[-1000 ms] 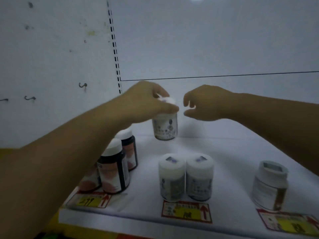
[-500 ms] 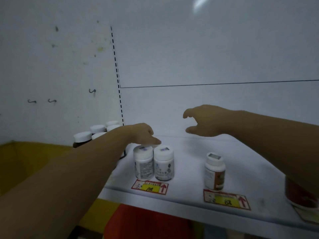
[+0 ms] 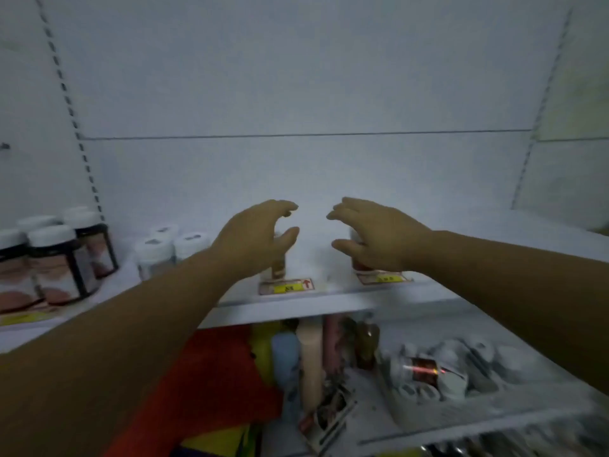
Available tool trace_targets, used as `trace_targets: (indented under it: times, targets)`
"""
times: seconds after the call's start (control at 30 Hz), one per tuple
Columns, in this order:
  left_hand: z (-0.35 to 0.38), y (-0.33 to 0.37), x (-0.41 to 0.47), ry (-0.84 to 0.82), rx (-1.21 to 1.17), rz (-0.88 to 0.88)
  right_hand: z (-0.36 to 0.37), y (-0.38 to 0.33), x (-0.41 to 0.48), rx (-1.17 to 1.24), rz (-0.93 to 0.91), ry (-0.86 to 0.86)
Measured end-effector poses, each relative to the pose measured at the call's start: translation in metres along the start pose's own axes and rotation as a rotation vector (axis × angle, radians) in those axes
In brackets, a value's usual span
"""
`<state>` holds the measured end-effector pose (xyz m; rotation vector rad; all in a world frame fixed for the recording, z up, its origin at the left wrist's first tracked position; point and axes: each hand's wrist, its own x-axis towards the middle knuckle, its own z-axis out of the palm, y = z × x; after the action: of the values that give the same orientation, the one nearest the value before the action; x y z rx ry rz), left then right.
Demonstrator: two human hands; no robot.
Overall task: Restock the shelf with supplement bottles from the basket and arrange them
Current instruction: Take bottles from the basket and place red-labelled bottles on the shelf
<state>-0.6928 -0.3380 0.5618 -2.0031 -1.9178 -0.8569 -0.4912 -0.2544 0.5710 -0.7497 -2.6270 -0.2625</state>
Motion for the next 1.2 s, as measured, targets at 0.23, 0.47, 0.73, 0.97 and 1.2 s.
trace_targets:
  times: [0.23,0.47,0.73,0.97,1.2]
  targets:
    - [0.091,0.097,-0.04,-0.132,-0.156,0.148,0.002,0.052,-0.137,-0.186,-0.192,-0.153]
    - [0.201,0.133,-0.021,-0.38,-0.266,0.01,0.065,0.189,-0.233,-0.137,0.257,-0.608]
    - [0.417,0.23,0.045,-0.647,-0.378,-0.235,0.195,0.369,-0.312,0.149,0.656,-0.585]
    - [0.553,0.263,0.075,-0.705,-0.217,-0.211,0.304,0.394,-0.316,0.573,0.793,-0.406]
    - [0.602,0.264,0.085,-0.733,0.158,-0.211,0.33,0.396,-0.324,0.578,0.984,-0.219]
